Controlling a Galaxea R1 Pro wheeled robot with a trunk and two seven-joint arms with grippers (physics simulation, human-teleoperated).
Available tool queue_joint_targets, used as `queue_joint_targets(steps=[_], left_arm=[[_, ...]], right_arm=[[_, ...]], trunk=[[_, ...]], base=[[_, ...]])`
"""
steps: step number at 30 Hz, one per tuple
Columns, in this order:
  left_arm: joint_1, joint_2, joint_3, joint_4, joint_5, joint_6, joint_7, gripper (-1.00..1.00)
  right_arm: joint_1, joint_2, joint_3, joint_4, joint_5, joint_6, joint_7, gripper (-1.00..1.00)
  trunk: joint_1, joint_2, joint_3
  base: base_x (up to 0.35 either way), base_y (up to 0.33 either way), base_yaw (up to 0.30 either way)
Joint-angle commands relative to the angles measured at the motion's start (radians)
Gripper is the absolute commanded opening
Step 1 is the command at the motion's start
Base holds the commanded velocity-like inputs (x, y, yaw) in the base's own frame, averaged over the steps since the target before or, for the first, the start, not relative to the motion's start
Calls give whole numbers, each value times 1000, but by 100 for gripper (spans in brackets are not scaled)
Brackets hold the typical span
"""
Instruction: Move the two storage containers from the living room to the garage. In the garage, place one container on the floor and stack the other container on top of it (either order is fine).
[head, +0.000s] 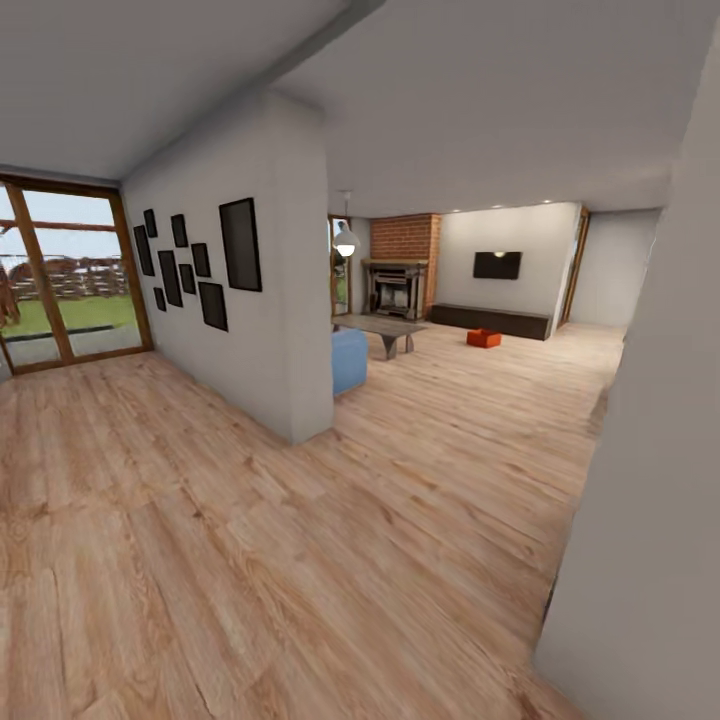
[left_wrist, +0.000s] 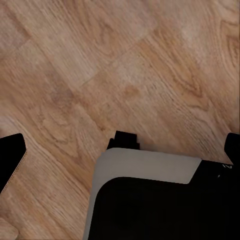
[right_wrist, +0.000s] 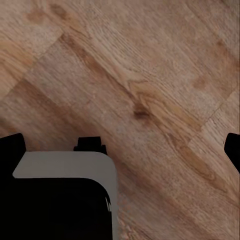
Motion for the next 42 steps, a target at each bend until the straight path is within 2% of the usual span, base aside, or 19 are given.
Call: queue_joint_targets(steps=[1, 27, 42], left_arm=[[-1, 0, -8, 1, 9, -2, 2, 100], [-1, -2, -8, 1, 9, -2, 2, 100], [-1, -2, -8, 1, 9, -1, 2, 100]], right_arm=[[-1, 1, 8, 3, -8, -5, 0, 100], [-1, -2, 11, 3, -6, -5, 7, 100], [-1, 0, 11, 3, -5, -2, 8, 100]], trunk=[[1, -1, -1], [1, -1, -1], [1, -1, -1]], base=[[324, 96, 77], [325, 7, 4], [325, 0, -213]])
